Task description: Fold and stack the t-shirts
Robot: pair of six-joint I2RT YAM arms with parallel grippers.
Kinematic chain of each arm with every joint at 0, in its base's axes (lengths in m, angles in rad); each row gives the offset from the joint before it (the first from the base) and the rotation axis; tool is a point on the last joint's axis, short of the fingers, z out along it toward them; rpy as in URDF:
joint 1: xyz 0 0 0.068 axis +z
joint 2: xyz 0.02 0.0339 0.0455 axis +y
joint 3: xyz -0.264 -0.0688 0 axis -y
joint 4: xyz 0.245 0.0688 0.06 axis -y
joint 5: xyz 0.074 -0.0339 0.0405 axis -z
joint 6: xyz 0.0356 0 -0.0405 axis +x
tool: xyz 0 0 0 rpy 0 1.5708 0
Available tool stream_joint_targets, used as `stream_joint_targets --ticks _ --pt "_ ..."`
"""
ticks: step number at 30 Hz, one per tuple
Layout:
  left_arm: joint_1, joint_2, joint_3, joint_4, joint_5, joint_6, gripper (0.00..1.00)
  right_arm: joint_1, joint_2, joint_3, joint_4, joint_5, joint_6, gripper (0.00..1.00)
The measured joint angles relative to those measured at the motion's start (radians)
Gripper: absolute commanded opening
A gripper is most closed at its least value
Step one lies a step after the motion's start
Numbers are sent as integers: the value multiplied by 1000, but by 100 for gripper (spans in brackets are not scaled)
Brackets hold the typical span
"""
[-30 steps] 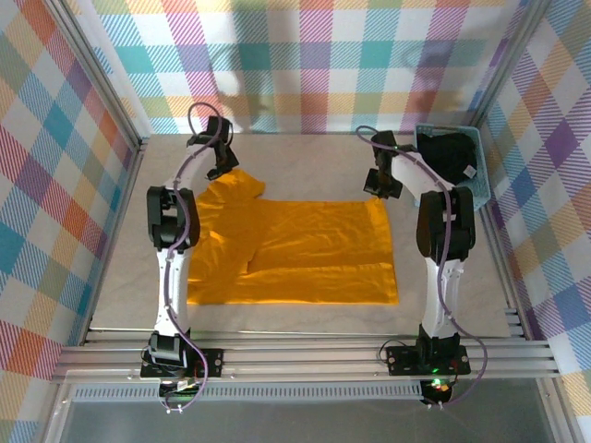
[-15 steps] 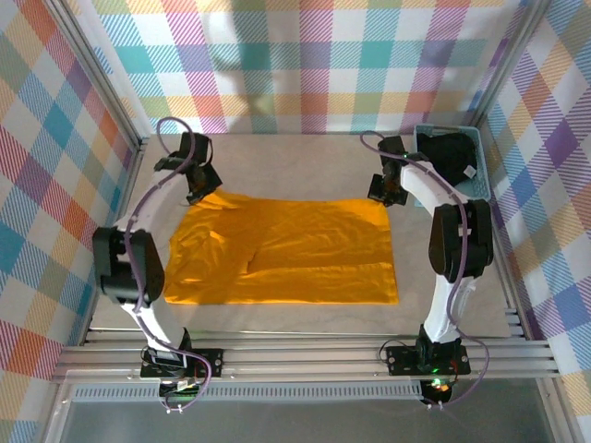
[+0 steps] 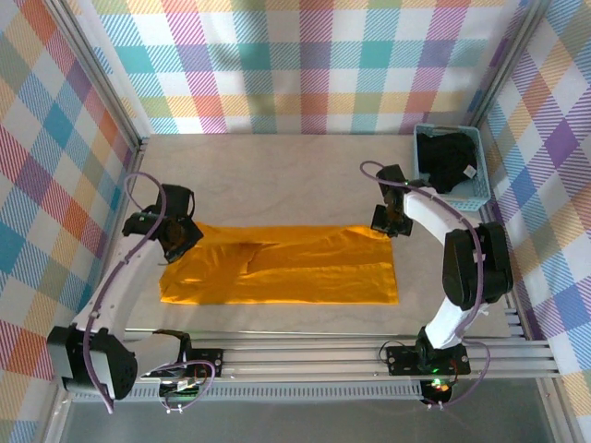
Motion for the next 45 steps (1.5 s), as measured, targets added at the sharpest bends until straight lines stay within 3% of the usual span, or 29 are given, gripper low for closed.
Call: stream_joint_targets --ticks 9,23,25,31,33,37,45 --pt "-20 -79 -111 -111 0 -78 0 0 -51 -90 -13 11 8 0" --pt "-41 -143 -138 -182 -19 -127 0 0 -76 -126 -22 30 13 0" --pt "-41 -143 -156 -180 -19 -129 0 0 -77 -137 -22 28 16 4" --pt "-43 -103 -193 -164 -18 -131 0 0 -89 -167 -33 14 55 35" --pt "-48 -90 -196 -151 -15 -131 0 0 -117 -179 -41 15 68 38" --pt "-54 -88 -201 -142 -7 -131 0 0 -174 -180 -50 14 80 38" --pt "-81 -88 -196 -161 30 -148 0 15 -154 -158 2 -86 83 27"
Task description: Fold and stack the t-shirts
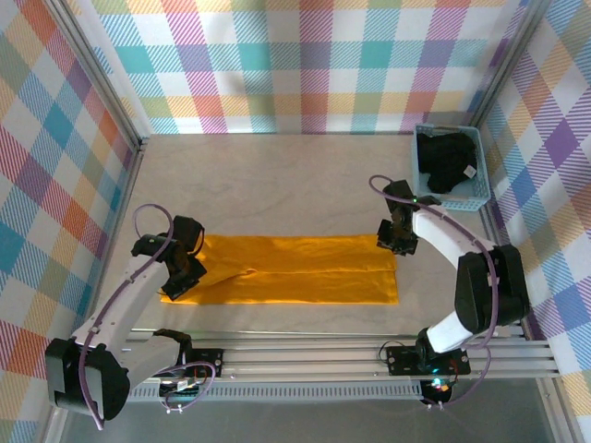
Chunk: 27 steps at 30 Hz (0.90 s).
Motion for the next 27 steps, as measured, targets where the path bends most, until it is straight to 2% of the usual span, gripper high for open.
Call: stream_joint_targets --ticks 7,12,20,21,22,24,25,27 --pt "-94 0 51 -51 18 -53 0 22 131 38 45 -76 0 24" --pt "-150 3 51 -60 31 -97 0 23 164 39 47 -87 0 24" --pt "-175 34 44 -60 35 -125 0 23 166 63 47 -90 -4 25" --pt "-176 42 38 -56 39 -126 2 26 166 63 46 -90 -5 26" --pt "-176 53 33 -54 39 -127 12 26 166 63 46 -90 -8 26" --pt "-177 75 29 -58 37 -132 39 29 166 67 41 -89 -17 26" --pt "-177 83 31 -64 32 -136 48 31 166 70 39 -86 -21 26" --pt "-177 89 48 -83 18 -146 52 37 166 78 34 -80 -29 27"
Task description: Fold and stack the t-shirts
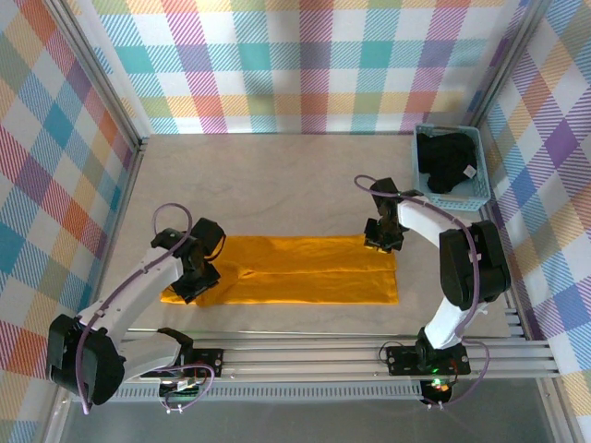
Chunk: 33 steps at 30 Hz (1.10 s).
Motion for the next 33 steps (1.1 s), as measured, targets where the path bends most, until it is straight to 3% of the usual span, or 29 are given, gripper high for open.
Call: stream_joint_targets --ticks 4,7,12,16,23,28,33 --pt "42 30 108 -1 -6 5 49 29 0 23 -6 -2 -21 27" --pt "132 119 179 61 11 27 44 61 8 50 -10 -16 -23 28" --pt "266 367 241 206 56 81 33 86 90 97 -8 -63 -8 27" --pt "327 548 280 283 85 121 31 77 194 154 -45 -63 6 27" --pt "360 760 412 301 148 170 36 21 321 340 -135 -74 10 27" --pt "359 895 625 316 183 214 42 -28 397 460 -185 -90 10 28" --pt "348 880 647 395 197 259 50 -38 411 494 -179 -92 2 35"
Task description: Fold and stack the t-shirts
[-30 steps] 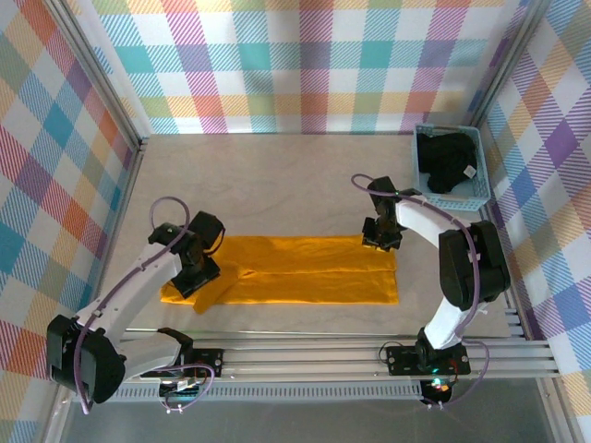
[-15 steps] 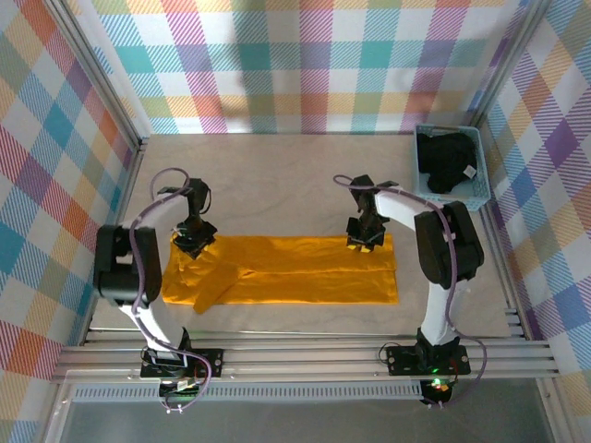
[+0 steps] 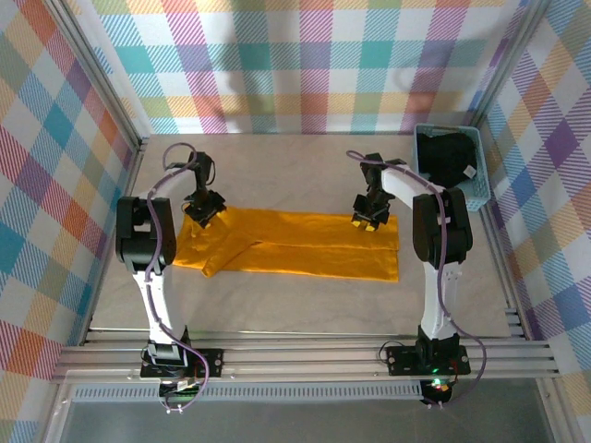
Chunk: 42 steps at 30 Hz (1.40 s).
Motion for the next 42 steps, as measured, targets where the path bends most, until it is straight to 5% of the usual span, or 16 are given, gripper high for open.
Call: stream_joint_targets --ticks 6,11,21,26,42 --pt "-31 -217 -247 137 89 60 54 15 -20 -11 7 -1 -23 38" --pt "-53 -238 -334 219 176 124 49 34 -82 -43 13 -10 -30 38" --pt "-87 -230 -341 229 204 198 9 46 -137 -106 23 -23 -30 38" --pt "-123 -244 -341 206 204 201 2 46 -148 -109 23 -23 -30 38" --pt "-250 -335 -377 49 204 -51 1 46 -177 -133 30 -23 -30 38"
